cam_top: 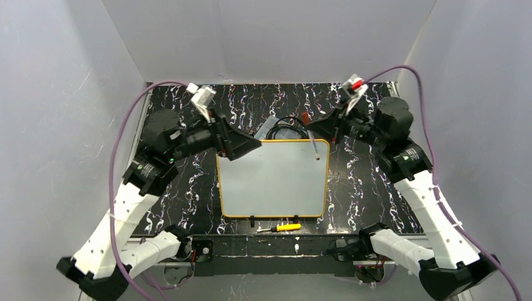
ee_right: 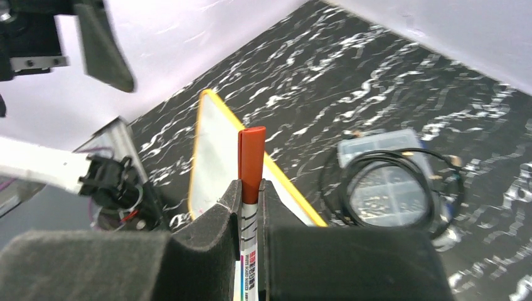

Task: Write a sentence on the whiteboard
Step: Pass from the right arm to the left

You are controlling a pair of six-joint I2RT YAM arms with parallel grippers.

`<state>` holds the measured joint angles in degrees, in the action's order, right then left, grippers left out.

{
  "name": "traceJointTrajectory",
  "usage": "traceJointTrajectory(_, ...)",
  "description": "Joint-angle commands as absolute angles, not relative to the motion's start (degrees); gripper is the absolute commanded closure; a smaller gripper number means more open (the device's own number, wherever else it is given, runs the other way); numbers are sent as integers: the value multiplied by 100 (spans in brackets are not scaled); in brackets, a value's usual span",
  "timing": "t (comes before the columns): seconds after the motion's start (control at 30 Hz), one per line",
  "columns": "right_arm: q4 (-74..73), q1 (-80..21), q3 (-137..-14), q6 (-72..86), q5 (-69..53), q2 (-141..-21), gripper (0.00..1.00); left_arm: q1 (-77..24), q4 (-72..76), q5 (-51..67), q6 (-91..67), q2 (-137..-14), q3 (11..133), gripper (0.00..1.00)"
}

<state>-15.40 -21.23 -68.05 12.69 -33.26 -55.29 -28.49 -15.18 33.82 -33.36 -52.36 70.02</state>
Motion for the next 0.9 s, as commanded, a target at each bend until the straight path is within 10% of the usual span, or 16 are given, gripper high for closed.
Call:
traceJointTrajectory(0.0,-1256,-3022,-6909,1183,-2896,-5753,99,-3647,-363,2942,-4218,-5761,6914,16)
traceJointTrajectory(0.43,-1108,-4314,-6681,1069,-2106,-5844,99,-3840,231,1940,-4785,-5922,6494,15)
traceJointTrajectory(0.87,-1313,-4678,-6916,920,-1798,-5963,99,-3849,62,2142,-4932,-6139,6442,38)
